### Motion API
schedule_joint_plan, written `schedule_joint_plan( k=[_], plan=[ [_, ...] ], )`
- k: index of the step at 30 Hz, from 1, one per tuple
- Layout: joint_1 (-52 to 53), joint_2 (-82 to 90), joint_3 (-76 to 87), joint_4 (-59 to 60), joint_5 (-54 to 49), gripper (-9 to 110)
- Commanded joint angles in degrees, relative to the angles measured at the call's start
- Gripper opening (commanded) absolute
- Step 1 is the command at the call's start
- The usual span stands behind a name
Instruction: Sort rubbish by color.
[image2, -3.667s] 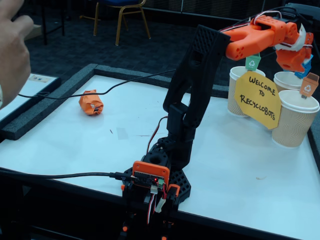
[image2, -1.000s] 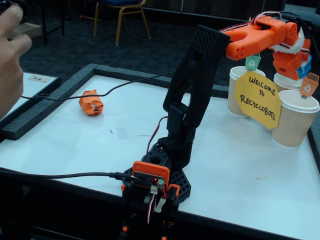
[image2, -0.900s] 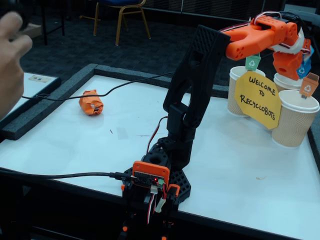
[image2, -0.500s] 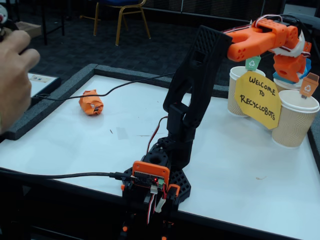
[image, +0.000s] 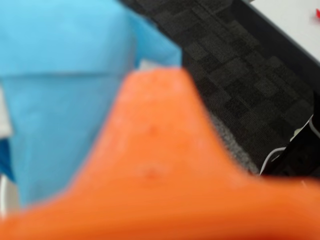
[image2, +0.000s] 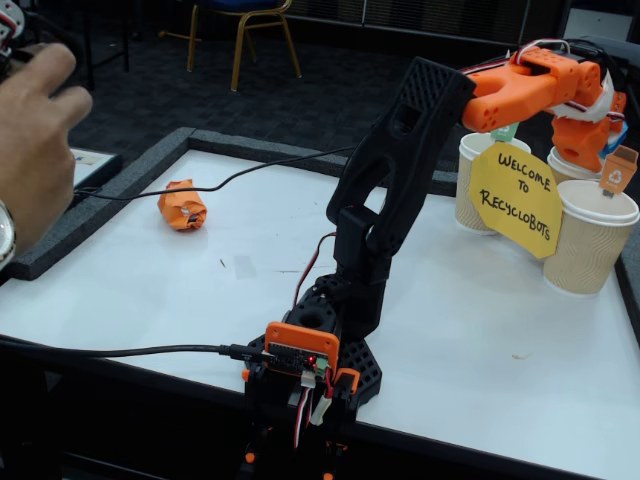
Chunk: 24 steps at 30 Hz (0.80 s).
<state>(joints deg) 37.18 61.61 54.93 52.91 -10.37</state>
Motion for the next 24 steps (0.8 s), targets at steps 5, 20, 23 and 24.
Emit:
schedule_joint_plan(
  k=[5, 20, 23, 24],
  plan=[
    [1.58, 2.99, -11.69, 3.34, -1.32, 0],
    [1.49, 3.25, -17.75, 10.46, -1.32, 0],
    [1.49, 3.16, -16.08, 9.58, -1.32, 0],
    [1.49, 3.16, -15.38, 9.05, -1.32, 0]
  ],
)
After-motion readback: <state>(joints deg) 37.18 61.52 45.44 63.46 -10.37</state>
